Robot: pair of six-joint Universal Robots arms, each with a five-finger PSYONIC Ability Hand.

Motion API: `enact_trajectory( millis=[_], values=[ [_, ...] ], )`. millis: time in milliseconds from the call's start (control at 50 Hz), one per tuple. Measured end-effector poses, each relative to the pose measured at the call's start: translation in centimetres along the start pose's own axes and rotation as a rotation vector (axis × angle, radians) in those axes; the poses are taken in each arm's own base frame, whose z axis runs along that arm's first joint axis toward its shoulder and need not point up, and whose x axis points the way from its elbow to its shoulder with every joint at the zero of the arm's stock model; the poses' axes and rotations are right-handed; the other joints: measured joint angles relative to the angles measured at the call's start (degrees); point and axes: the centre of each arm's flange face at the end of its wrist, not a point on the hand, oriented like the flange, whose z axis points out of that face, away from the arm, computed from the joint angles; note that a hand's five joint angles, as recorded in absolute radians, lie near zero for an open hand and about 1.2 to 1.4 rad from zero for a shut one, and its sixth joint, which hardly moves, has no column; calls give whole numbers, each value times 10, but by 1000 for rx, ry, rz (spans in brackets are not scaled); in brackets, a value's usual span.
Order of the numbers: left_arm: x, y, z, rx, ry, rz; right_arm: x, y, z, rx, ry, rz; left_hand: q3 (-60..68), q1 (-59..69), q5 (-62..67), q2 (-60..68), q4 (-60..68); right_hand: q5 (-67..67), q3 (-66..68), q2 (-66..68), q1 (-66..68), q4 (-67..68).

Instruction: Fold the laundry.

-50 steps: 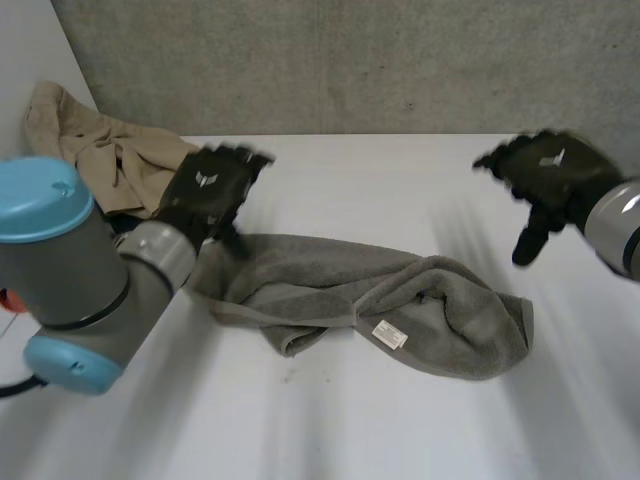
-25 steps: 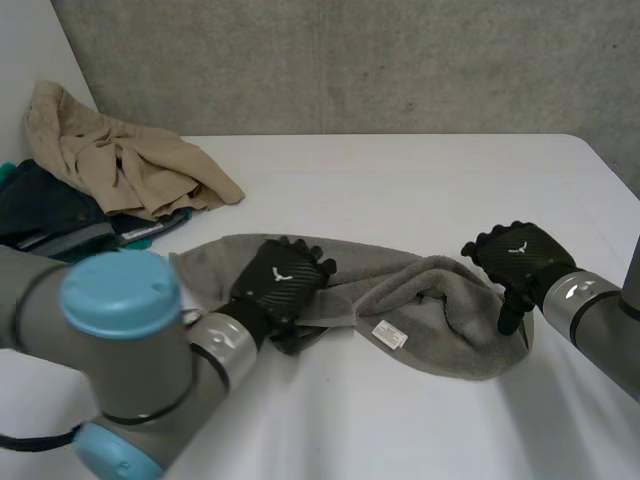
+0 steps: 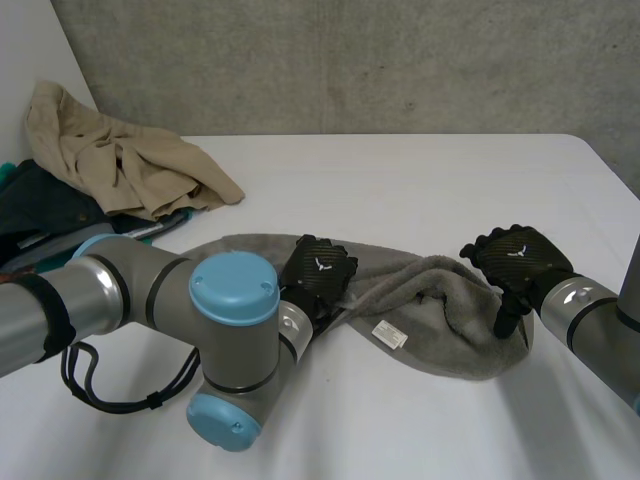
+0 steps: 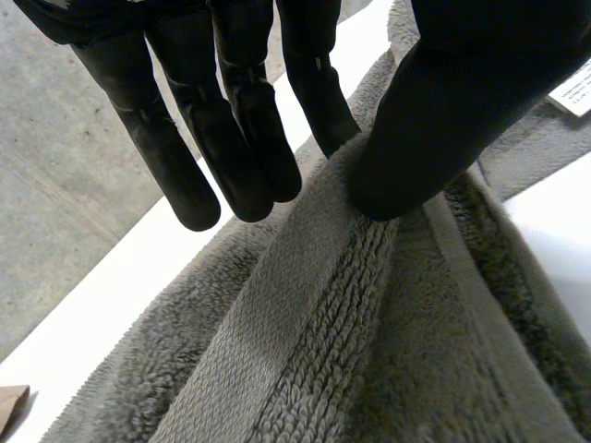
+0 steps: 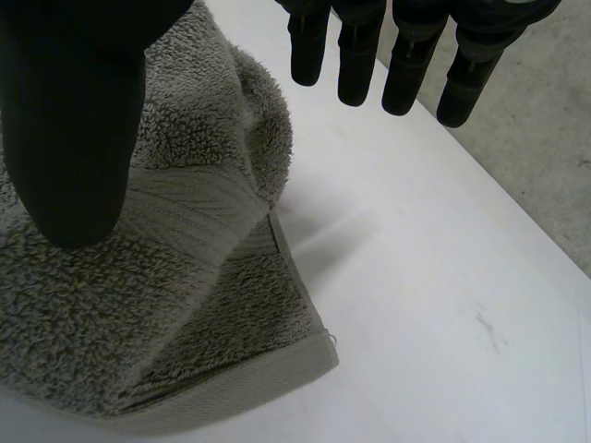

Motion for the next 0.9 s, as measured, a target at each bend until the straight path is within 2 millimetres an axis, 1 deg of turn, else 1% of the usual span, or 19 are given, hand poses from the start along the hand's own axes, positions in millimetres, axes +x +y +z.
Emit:
enact_trajectory(
  millis=[60,80,160,220,260,300,340,420,440,540,600,620,640,680,700,720,740,840,900],
  values=[
    [-2,-2,0,5,-6,5,0,0,1,-1,0,-1,25,0,11,25,26,-20,-15,-11,-8,-14],
    [-5,-6,-1,11,-11,8,0,0,2,-4,-3,-2,26,0,11,26,26,-42,-35,-31,-25,-34],
    [-18,-23,-8,35,-36,15,2,-2,3,-16,-12,-2,26,0,11,26,27,-45,-46,-40,-33,-48],
    [-37,-44,-18,61,-71,15,4,-8,3,-25,-28,1,26,0,11,26,28,-45,-46,-40,-33,-48],
    [-55,-61,-27,84,-107,12,6,-14,2,-36,-51,5,26,0,11,26,28,-45,-46,-40,-33,-48],
    [-67,-70,-34,96,-130,10,7,-18,1,-41,-68,7,26,0,11,26,28,-45,-46,-40,-33,-48],
    [-88,-86,-48,121,-176,5,8,-25,1,-46,-95,11,26,0,11,26,28,-45,-46,-40,-33,-48],
    [-114,-103,-68,152,-236,-1,10,-31,7,-47,-123,18,26,0,11,26,28,-45,-46,-40,-33,-48],
    [-119,-106,-73,158,-250,-2,12,-32,13,-47,-129,20,27,0,11,26,28,-45,-46,-40,-33,-48],
    [-142,-113,-95,176,-316,-6,12,-30,38,-55,-146,20,27,0,11,27,28,-37,-40,-39,-30,-41],
    [-148,-112,-101,173,-339,-7,10,-27,48,-67,-158,21,27,0,11,27,28,5,4,4,5,2],
    [-154,-109,-106,166,-356,-9,9,-25,56,-82,-171,24,27,0,11,27,28,53,48,54,55,47],
    [-156,-107,-108,161,-364,-9,9,-24,59,-88,-176,25,27,0,11,27,28,91,86,88,98,84],
    [-160,-102,-110,150,-378,-11,9,-23,69,-99,-187,28,27,0,11,27,28,281,295,303,303,280],
    [-160,-102,-110,150,-378,-11,9,-23,69,-99,-187,28,27,0,11,27,28,281,295,303,303,280],
    [-164,-99,-111,145,-388,-11,12,-26,76,-91,-183,30,29,0,11,28,28,452,463,474,470,460],
    [-166,-98,-111,146,-392,-11,14,-30,80,-79,-176,31,29,0,11,28,28,482,490,499,477,490],
    [-186,-102,-100,203,-419,-3,38,-60,88,42,-82,32,30,0,11,28,28,485,505,502,477,508],
    [-212,-114,-81,303,-470,10,70,-101,88,230,98,24,30,0,11,28,28,485,505,502,477,508]
  ],
)
